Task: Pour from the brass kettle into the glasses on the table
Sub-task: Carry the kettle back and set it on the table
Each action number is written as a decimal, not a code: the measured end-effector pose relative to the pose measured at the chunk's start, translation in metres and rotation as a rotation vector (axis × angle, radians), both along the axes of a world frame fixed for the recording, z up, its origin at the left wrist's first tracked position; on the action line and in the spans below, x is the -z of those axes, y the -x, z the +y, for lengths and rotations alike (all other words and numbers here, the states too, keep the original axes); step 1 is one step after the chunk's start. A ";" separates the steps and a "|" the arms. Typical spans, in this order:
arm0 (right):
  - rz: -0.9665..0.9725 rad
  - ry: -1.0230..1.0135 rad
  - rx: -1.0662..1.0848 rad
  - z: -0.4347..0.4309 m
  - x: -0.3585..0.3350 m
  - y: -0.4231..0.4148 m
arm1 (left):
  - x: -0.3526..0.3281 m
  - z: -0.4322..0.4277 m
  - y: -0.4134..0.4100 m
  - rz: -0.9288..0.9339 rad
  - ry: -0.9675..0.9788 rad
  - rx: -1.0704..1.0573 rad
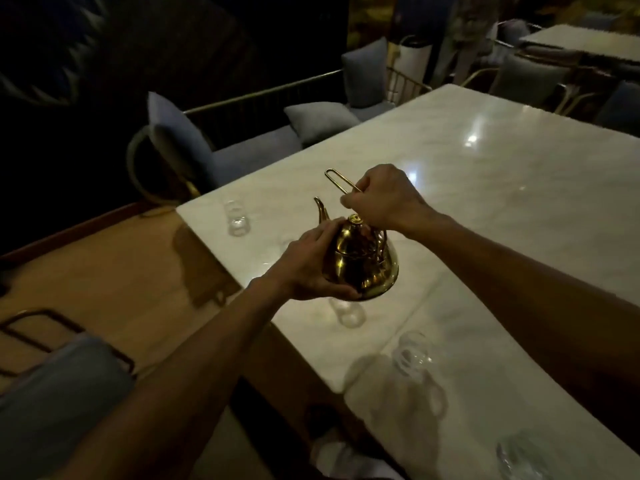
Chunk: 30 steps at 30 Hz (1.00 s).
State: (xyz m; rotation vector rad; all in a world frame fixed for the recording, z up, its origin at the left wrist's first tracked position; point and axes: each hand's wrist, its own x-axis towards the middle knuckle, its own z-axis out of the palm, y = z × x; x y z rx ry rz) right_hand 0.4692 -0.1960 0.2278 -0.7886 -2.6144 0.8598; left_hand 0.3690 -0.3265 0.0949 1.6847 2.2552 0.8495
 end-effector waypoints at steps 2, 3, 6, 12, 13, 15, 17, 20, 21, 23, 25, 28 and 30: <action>0.002 0.031 -0.045 -0.008 0.006 0.031 | 0.003 -0.015 0.027 -0.008 0.007 -0.041; 0.002 0.048 -0.068 -0.012 0.008 0.046 | 0.005 -0.021 0.041 -0.021 0.007 -0.053; 0.005 0.107 -0.129 -0.017 0.015 0.095 | 0.008 -0.032 0.086 -0.020 0.010 -0.088; -0.022 0.252 -0.195 0.003 0.028 0.203 | 0.010 -0.022 0.186 0.016 0.055 -0.127; -0.021 0.276 -0.190 0.008 0.029 0.220 | 0.010 -0.017 0.205 0.014 0.068 -0.118; -0.022 0.305 -0.172 0.020 0.032 0.252 | 0.013 -0.005 0.242 -0.003 0.104 -0.090; -0.018 0.317 -0.155 0.034 0.036 0.281 | 0.015 0.011 0.276 -0.004 0.146 -0.071; -0.002 0.320 -0.118 0.055 0.043 0.318 | 0.018 0.036 0.314 -0.016 0.147 -0.068; 0.002 0.320 -0.101 0.061 0.045 0.328 | 0.019 0.044 0.323 -0.026 0.137 -0.071; -0.001 0.310 -0.061 0.073 0.051 0.341 | 0.024 0.061 0.339 -0.039 0.134 -0.071; -0.010 0.297 -0.018 0.084 0.057 0.346 | 0.027 0.078 0.349 -0.048 0.129 -0.054; -0.008 0.324 0.054 0.104 0.064 0.345 | 0.033 0.109 0.354 -0.009 0.127 -0.016; -0.015 0.363 0.110 0.116 0.071 0.341 | 0.039 0.130 0.352 0.031 0.149 0.003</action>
